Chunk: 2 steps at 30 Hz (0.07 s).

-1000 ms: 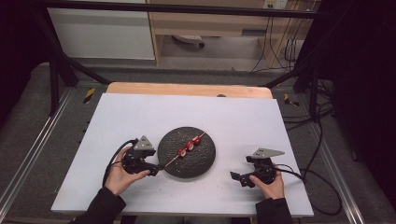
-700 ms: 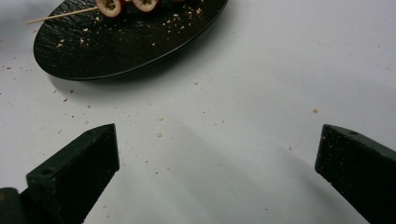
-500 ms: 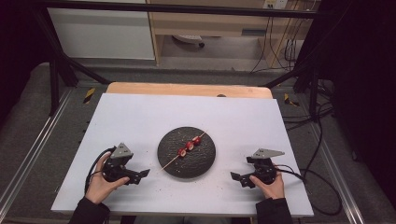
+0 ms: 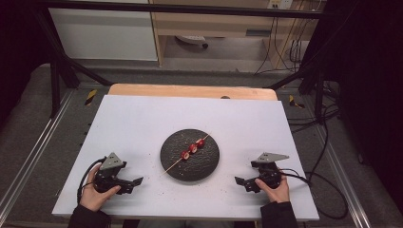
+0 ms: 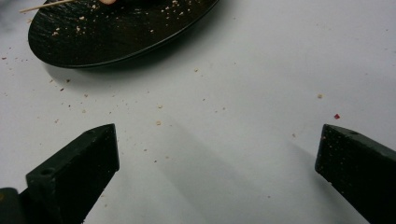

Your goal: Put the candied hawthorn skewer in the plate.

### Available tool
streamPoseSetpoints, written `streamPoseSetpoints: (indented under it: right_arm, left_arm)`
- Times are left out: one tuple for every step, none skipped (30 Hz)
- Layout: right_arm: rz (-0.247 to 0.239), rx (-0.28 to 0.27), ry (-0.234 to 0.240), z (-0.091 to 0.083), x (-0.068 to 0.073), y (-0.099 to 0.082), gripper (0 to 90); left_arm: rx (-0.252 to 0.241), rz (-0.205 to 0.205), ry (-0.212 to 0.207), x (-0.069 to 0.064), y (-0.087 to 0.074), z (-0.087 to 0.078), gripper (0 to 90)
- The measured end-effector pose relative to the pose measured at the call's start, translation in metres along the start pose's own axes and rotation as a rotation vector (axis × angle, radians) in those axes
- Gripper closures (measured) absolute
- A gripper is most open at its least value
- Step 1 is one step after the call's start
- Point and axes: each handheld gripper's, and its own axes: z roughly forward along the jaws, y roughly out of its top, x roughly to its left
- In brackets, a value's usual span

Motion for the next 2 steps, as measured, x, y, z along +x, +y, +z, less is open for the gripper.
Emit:
streamPoseSetpoints:
  right_arm:
    - [-0.001, 0.002, -0.001, 0.0001, 0.0, 0.0, 0.6]
    - [0.001, 0.003, -0.001, 0.0002, 0.0, 0.0002, 0.6]
  left_arm:
    - [0.0, -0.006, 0.0, 0.0003, -0.0003, 0.0001, 6.2]
    - [-0.001, -0.007, -0.004, 0.0006, -0.0004, 0.0, 6.2]
